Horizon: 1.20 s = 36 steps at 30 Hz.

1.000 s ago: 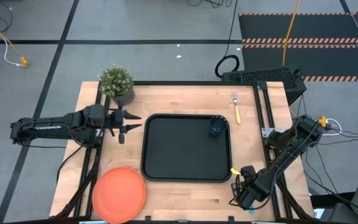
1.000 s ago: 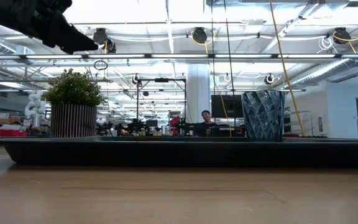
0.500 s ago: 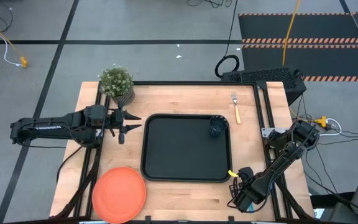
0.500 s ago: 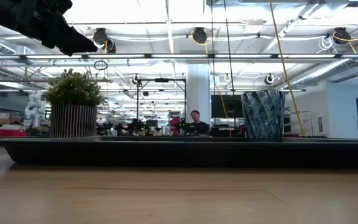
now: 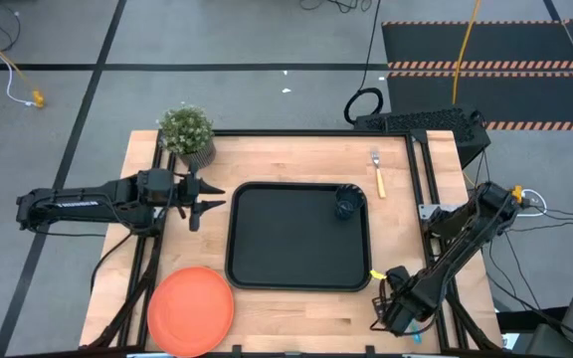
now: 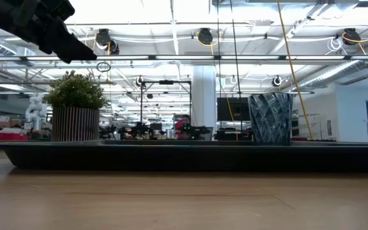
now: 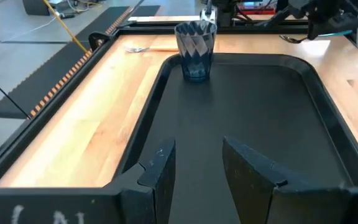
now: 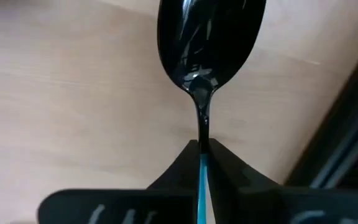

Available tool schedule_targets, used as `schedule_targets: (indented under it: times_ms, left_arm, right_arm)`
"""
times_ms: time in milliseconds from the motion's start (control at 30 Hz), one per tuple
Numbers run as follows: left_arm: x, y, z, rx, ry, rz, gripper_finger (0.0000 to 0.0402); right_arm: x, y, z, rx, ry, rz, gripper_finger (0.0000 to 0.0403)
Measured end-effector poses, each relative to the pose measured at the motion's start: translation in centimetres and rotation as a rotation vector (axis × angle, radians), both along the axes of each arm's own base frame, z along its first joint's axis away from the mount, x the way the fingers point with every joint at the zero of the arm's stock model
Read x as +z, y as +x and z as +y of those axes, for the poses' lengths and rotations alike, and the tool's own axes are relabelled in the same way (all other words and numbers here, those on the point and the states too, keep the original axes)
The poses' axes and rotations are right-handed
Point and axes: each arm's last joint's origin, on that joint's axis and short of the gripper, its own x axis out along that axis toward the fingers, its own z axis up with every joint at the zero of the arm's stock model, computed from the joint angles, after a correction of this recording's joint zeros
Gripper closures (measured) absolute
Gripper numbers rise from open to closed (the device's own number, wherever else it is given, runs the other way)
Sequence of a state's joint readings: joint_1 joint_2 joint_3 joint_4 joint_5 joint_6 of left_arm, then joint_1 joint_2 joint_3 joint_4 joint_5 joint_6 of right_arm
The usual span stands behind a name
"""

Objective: Pick and place plate/cup/fork/spoon on tray
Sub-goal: Put the blue spoon on the black tray

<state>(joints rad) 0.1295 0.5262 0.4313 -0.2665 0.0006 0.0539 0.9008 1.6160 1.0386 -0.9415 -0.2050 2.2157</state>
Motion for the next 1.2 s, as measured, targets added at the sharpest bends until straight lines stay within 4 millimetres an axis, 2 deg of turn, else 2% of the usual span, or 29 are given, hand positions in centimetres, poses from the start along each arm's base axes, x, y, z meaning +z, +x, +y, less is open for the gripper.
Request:
schedule_targets:
  times_ms: [100, 167, 267, 367, 633, 800, 967, 1200]
  left_arm:
    - [0.0, 0.0, 0.0, 0.003, -0.007, -0.001, 0.0266]
    - [0.0, 0.0, 0.0, 0.005, -0.013, -0.002, 0.0266]
    - [0.0, 0.0, 0.0, 0.006, -0.017, -0.002, 0.0266]
    - [0.0, 0.0, 0.0, 0.008, -0.021, -0.002, 0.0266]
    - [0.2, 0.1, 0.0, 0.005, -0.011, -0.027, 0.0266]
    - [0.3, 0.1, 0.0, -0.004, 0.018, -0.036, 0.0266]
    - [0.3, 0.1, 0.0, -0.003, 0.031, -0.031, 0.0266]
    - [0.3, 0.1, 0.2, 0.036, 0.065, -0.026, 0.0266]
  right_arm:
    - [1.5, 0.3, -0.5, -0.029, -0.011, -0.109, 0.0401]
    - [2.6, 1.0, -0.8, -0.015, -0.055, -0.244, 0.0402]
    - [3.8, 2.6, -1.6, 0.021, -0.164, -0.448, 0.0402]
    - [4.5, 4.8, -2.9, 0.079, -0.247, -0.563, 0.0402]
    - [5.8, 12.2, -8.7, 0.278, -0.352, -0.835, 0.0402]
    - [6.6, 15.6, -13.0, 0.329, -0.383, -0.972, 0.0402]
    - [5.4, 18.7, -15.4, 0.347, -0.382, -1.086, 0.0403]
    - [2.2, 22.9, -15.8, 0.35, -0.299, -1.271, 0.0403]
